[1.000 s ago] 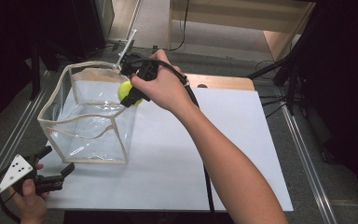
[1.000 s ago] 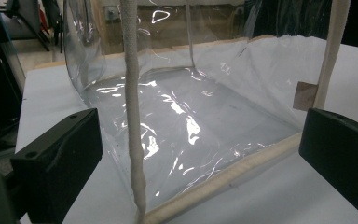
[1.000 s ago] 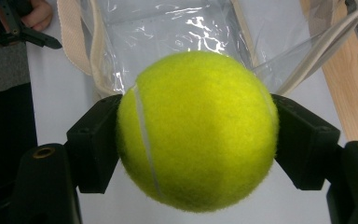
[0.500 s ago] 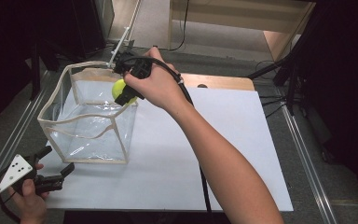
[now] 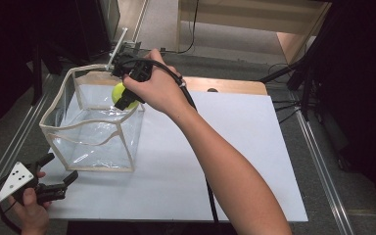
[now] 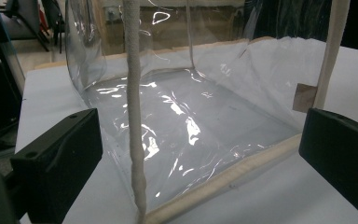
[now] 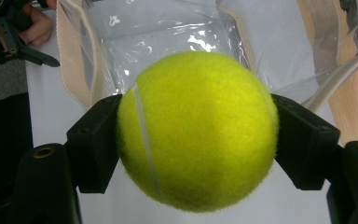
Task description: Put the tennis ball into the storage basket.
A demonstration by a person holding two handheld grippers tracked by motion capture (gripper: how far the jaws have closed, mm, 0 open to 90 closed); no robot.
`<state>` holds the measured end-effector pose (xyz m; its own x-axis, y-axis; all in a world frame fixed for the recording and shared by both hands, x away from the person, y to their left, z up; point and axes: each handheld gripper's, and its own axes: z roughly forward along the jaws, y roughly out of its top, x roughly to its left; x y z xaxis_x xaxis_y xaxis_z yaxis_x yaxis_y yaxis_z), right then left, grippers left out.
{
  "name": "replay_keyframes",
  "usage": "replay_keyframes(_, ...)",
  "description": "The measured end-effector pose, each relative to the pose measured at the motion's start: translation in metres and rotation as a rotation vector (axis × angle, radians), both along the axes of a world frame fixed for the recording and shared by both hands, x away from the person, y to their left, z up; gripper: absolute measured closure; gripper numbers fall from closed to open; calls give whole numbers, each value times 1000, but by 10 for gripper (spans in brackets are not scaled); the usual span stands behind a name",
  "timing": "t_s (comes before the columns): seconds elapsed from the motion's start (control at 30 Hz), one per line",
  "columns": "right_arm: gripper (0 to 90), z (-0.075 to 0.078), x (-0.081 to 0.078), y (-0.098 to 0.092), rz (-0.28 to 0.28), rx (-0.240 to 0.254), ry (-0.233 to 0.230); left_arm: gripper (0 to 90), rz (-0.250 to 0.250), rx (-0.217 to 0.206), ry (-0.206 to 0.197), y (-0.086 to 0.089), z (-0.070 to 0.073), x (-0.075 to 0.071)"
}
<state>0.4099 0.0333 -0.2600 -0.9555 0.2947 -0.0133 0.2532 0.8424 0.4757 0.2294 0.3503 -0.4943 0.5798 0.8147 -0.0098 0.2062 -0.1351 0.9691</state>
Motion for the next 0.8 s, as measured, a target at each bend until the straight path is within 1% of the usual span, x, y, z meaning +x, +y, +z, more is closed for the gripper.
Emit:
replay_keyframes(0.13, 230, -1, 0, 6, 13, -5, 1, 0, -1, -1, 0, 0, 0, 0)
replay_keyframes(0.17, 230, -2, 0, 8, 6, -1, 5, 0, -1, -2, 0, 0, 0, 0)
replay_keyframes(0.27, 230, -3, 1, 11, 13, -5, 5, 0, -1, -5, -2, 0, 0, 0)
replay_keyframes(0.3, 230, -4, 2, 12, 17, -12, 4, 0, -2, -4, -2, 0, 0, 0)
replay_keyframes(0.57, 230, -14, 5, 17, 23, -22, 12, 0, -2, -5, -3, 0, 0, 0)
replay_keyframes(0.6, 230, -14, 5, 18, 9, -25, 14, 0, -2, -6, -4, 0, 0, 0)
replay_keyframes(0.8, 229, -22, 6, 21, 13, -31, 22, 0, -2, -4, -1, 0, 0, 0)
